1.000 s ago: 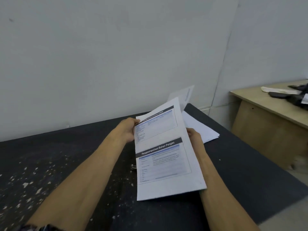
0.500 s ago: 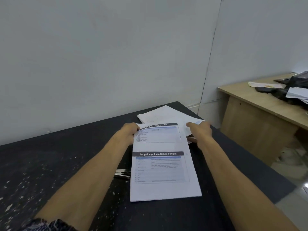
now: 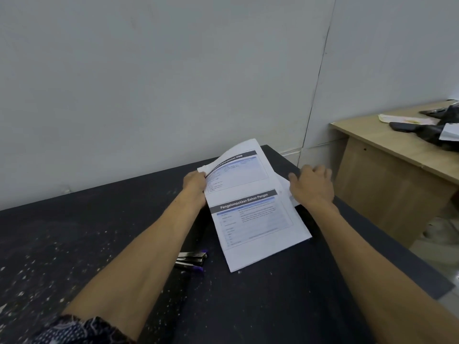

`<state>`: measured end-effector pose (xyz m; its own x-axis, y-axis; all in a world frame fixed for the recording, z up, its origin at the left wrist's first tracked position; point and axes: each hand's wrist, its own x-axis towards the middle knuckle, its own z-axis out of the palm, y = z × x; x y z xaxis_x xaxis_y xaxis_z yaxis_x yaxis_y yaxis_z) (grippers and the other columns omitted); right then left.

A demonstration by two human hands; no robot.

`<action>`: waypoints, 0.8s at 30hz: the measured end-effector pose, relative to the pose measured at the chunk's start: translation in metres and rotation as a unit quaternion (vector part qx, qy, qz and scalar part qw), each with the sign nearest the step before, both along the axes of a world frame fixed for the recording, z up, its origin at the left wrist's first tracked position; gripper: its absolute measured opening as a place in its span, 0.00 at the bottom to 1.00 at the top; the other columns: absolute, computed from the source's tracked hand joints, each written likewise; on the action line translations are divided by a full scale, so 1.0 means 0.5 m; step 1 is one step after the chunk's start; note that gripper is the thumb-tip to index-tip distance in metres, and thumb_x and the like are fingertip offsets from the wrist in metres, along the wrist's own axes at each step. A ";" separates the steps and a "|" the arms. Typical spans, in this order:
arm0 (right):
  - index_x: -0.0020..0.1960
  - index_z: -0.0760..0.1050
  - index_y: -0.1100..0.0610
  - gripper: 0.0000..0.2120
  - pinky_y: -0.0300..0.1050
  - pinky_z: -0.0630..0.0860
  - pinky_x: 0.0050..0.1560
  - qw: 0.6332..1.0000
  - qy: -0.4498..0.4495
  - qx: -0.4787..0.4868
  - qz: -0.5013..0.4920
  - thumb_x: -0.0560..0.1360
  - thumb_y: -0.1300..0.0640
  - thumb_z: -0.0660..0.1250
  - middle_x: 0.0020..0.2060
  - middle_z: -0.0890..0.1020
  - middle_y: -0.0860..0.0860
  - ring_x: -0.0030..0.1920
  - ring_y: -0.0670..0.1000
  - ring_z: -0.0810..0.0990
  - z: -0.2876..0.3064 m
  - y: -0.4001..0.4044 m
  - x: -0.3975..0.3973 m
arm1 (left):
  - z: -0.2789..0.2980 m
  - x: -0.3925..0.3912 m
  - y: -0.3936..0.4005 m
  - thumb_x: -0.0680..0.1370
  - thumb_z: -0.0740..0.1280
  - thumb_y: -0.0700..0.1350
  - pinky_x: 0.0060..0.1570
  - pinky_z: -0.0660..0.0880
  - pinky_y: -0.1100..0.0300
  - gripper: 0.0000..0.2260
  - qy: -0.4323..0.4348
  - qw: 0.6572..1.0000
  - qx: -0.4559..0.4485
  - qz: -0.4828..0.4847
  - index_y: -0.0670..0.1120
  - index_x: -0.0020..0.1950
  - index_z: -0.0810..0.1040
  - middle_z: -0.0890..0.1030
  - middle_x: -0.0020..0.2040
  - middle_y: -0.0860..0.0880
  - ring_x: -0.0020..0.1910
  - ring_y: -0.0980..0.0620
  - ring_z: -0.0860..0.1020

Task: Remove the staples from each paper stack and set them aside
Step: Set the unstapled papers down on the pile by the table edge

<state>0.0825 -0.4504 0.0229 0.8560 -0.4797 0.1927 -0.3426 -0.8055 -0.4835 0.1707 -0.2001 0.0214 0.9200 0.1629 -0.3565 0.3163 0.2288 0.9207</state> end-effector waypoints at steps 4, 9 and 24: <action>0.50 0.82 0.60 0.27 0.53 0.78 0.59 0.970 0.004 0.193 0.147 0.85 0.40 0.56 0.47 0.84 0.50 0.49 0.51 0.81 0.016 -0.003 0.028 | 0.000 0.014 -0.017 0.85 0.63 0.42 0.55 0.81 0.48 0.08 -0.061 0.997 -0.031 0.020 0.46 0.64 0.75 0.82 0.55 0.44 0.47 0.48 0.81; 0.63 0.71 0.56 0.22 0.46 0.77 0.47 0.953 0.113 0.225 0.169 0.80 0.41 0.68 0.56 0.80 0.51 0.54 0.53 0.81 -0.005 -0.013 0.055 | 0.015 0.020 -0.017 0.86 0.63 0.45 0.52 0.82 0.47 0.06 -0.072 0.995 -0.065 0.021 0.51 0.62 0.75 0.82 0.55 0.45 0.47 0.48 0.81; 0.51 0.79 0.67 0.10 0.47 0.71 0.42 0.974 0.040 0.181 0.133 0.79 0.60 0.65 0.49 0.83 0.62 0.46 0.58 0.79 0.009 -0.048 0.159 | -0.031 0.006 -0.053 0.79 0.68 0.38 0.44 0.85 0.53 0.13 -0.041 0.951 0.258 -0.165 0.43 0.63 0.81 0.85 0.57 0.45 0.50 0.46 0.85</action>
<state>0.1619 -0.4744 0.0275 0.9643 -0.2640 -0.0196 -0.1935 -0.6523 -0.7328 0.1738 -0.2267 0.0058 0.9727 -0.0069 -0.2318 0.2139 -0.3593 0.9084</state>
